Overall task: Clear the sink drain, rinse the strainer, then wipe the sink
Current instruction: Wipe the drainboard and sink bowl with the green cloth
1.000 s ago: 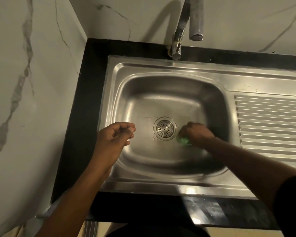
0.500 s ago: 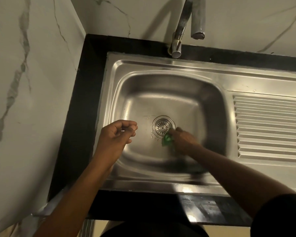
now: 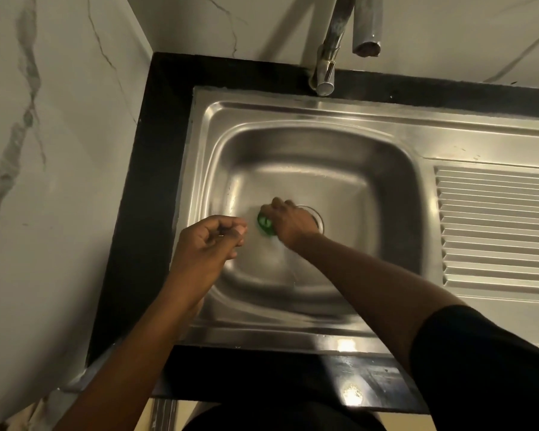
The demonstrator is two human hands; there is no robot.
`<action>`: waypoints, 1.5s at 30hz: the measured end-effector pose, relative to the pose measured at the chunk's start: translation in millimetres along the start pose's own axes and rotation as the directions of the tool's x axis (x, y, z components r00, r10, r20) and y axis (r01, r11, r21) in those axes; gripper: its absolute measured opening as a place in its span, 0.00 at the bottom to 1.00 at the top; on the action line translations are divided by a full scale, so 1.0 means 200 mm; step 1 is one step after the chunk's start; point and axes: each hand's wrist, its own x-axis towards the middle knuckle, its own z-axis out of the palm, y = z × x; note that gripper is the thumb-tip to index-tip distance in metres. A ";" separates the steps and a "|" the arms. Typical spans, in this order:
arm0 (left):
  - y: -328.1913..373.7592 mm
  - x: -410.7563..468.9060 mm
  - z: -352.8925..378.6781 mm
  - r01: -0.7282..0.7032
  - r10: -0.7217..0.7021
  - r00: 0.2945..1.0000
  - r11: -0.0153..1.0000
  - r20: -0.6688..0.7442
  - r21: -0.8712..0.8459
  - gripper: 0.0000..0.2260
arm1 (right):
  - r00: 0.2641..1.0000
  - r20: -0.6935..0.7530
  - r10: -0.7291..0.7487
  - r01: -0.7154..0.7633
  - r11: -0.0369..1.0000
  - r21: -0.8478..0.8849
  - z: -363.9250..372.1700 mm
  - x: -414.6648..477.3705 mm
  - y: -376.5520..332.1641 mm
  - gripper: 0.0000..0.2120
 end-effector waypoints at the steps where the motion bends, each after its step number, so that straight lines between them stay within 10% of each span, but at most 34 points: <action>1: 0.00 0.00 -0.01 0.001 -0.001 1.000 1.000 -0.009 -0.009 0.05 | 0.998 -0.022 0.062 -0.062 0.998 0.012 -0.03 0.03 0.04 0.25; 9: 0.00 0.00 -0.06 -0.010 0.009 1.000 0.999 -0.021 -0.033 0.13 | 0.809 -0.128 0.574 -0.533 0.808 0.251 -0.10 0.10 0.38 0.32; 16: -0.01 0.00 -0.04 0.012 -0.014 0.999 0.998 -0.032 -0.057 0.06 | 0.993 0.082 0.081 -0.092 0.986 0.137 0.05 -0.01 0.11 0.27; 24: 0.00 0.02 -0.05 0.018 -0.020 0.999 0.998 -0.036 -0.052 0.05 | 0.920 0.203 -0.334 0.379 0.889 -0.256 0.09 -0.28 0.12 0.20; 30: -0.02 0.03 -0.07 0.017 -0.020 0.999 0.998 -0.043 -0.061 0.05 | 1.000 -0.013 0.021 -0.021 1.000 0.021 -0.10 -0.20 0.22 0.20; 34: -0.05 0.03 -0.09 0.022 -0.024 0.999 0.998 -0.049 -0.052 0.05 | 0.931 -0.097 0.351 -0.256 0.819 0.513 -0.20 0.10 0.12 0.11; 39: -0.07 0.01 -0.14 0.022 -0.026 0.998 0.998 -0.060 -0.060 0.05 | 0.932 0.043 0.359 -0.263 0.591 0.763 -0.22 0.38 -0.12 0.17; 45: -0.09 0.00 -0.14 0.021 -0.027 0.998 0.995 -0.061 -0.094 0.05 | 0.991 0.073 0.109 -0.131 0.844 0.520 -0.03 0.28 -0.32 0.21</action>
